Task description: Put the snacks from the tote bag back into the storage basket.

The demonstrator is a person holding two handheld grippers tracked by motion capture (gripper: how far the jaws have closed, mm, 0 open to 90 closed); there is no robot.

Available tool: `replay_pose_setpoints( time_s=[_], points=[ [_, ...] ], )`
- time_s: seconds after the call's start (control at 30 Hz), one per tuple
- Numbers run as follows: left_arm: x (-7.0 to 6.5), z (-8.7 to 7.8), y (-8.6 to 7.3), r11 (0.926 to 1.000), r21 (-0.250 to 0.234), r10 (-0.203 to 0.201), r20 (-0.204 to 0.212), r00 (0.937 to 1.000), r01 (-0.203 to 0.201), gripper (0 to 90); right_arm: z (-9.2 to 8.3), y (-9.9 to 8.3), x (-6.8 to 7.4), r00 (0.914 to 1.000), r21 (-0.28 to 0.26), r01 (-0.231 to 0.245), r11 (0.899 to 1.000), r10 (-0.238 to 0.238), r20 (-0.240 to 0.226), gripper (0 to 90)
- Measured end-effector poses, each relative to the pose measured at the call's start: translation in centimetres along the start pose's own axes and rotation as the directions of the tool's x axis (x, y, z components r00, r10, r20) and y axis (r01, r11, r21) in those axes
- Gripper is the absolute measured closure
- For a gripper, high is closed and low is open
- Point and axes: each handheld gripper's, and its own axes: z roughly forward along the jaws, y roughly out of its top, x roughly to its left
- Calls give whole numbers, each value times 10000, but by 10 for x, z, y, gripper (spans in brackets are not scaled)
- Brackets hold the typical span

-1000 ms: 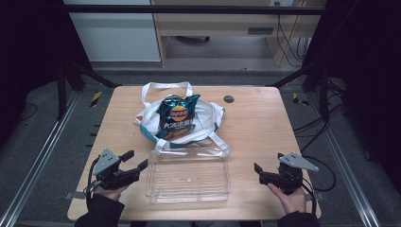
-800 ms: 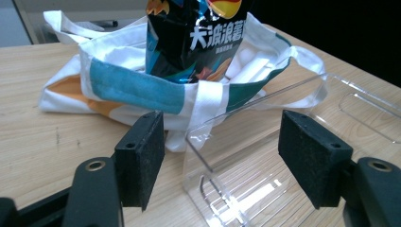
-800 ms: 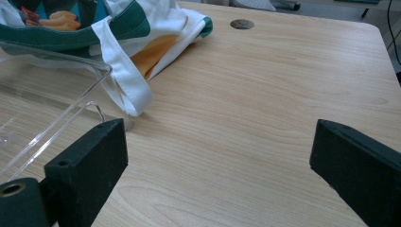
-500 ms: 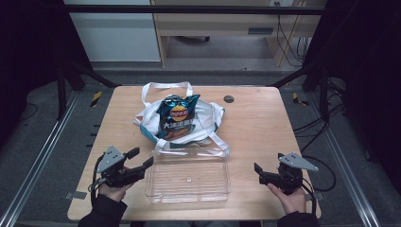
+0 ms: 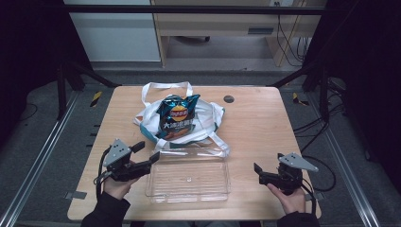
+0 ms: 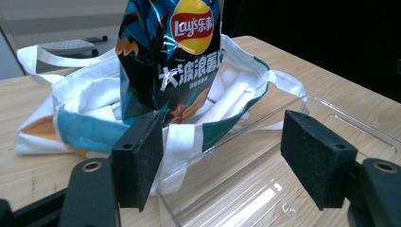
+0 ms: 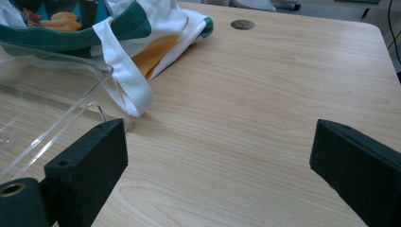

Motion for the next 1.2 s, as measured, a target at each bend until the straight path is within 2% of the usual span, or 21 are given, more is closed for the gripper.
replay_pose_setpoints(
  time_s=[0.27, 0.43, 0.63, 0.87, 1.2],
  points=[
    [-4, 12, 17, 10000, -89, 44, 196, 9998, -43, 295, 0, 0, -1, 10000, -12, 2, 10000, -2, 56, 53],
    [-6, 17, 24, 9997, -70, 221, 160, 9996, -220, 286, 0, 0, -1, 10000, -17, 13, 10000, -13, 62, 53],
    [-3, 20, 32, 9998, 31, 178, 99, 9998, -178, 291, 0, 0, -1, 10000, -14, 8, 10000, -8, 48, 54],
    [4, 28, 38, 9994, 261, 230, -402, 9989, -219, 322, 0, 0, -1, 10000, -5, -10, 10000, 10, 39, 53],
    [8, 38, 45, 9994, 190, 298, -970, 9948, -281, 320, 0, 0, -1, 10000, 12, -35, 10000, 35, 17, 53]
  ],
)
